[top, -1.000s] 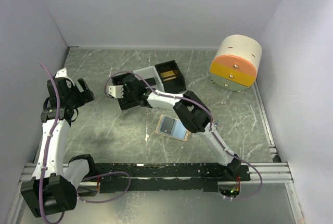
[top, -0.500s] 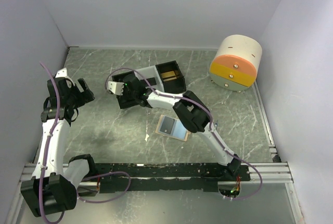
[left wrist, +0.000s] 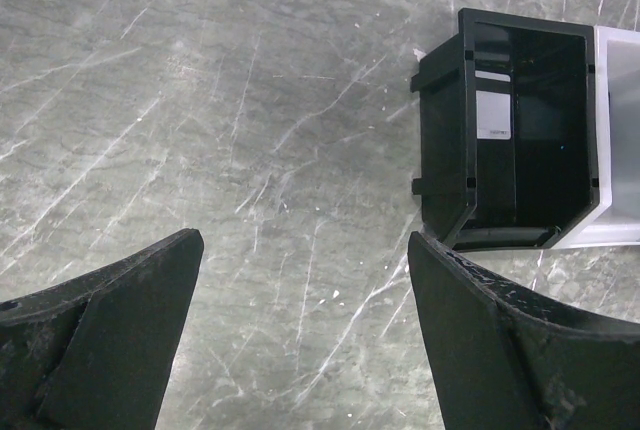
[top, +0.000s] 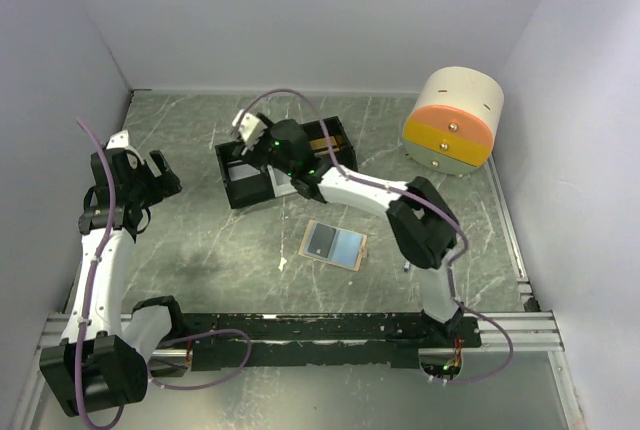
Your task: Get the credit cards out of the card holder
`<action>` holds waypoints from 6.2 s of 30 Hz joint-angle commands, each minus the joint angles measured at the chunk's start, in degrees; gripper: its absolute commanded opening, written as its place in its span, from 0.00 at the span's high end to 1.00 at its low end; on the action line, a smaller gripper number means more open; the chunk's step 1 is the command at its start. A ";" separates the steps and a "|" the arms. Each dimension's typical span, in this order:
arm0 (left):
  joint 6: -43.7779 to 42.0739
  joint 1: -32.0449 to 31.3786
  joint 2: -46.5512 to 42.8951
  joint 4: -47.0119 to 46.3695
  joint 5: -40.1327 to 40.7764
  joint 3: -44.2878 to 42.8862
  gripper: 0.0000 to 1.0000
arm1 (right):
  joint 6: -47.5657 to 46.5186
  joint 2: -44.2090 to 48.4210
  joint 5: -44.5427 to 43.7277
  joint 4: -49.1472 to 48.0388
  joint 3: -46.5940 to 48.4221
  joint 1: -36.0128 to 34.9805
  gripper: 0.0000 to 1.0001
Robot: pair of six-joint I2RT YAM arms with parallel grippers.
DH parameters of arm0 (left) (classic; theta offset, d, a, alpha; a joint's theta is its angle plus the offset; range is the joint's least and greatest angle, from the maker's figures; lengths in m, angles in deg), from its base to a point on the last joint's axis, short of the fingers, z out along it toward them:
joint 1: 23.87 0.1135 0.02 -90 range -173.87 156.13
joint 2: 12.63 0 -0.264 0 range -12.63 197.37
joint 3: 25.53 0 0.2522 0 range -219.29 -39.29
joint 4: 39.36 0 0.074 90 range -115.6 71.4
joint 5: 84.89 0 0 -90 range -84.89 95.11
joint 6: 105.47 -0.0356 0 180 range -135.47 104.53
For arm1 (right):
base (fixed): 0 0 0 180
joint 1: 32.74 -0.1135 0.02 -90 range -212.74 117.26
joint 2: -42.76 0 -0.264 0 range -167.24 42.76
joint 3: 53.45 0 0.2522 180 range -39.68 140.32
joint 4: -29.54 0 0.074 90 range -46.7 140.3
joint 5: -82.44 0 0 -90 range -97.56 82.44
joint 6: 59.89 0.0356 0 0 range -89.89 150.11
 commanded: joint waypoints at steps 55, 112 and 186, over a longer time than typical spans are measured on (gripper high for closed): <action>-1.15 0.37 -0.51 -2.38 -3.10 0.41 0.05 | 38.91 -34.19 -16.26 43.14 42.71 -2.88 0.91; 5.74 -33.98 4.85 -14.52 -8.91 3.42 0.01 | 71.01 29.22 -23.19 32.36 -39.58 -0.55 0.31; 18.03 -45.07 -0.32 -25.58 -4.91 16.93 0.08 | 66.59 21.15 -3.05 18.44 -41.90 -3.75 0.39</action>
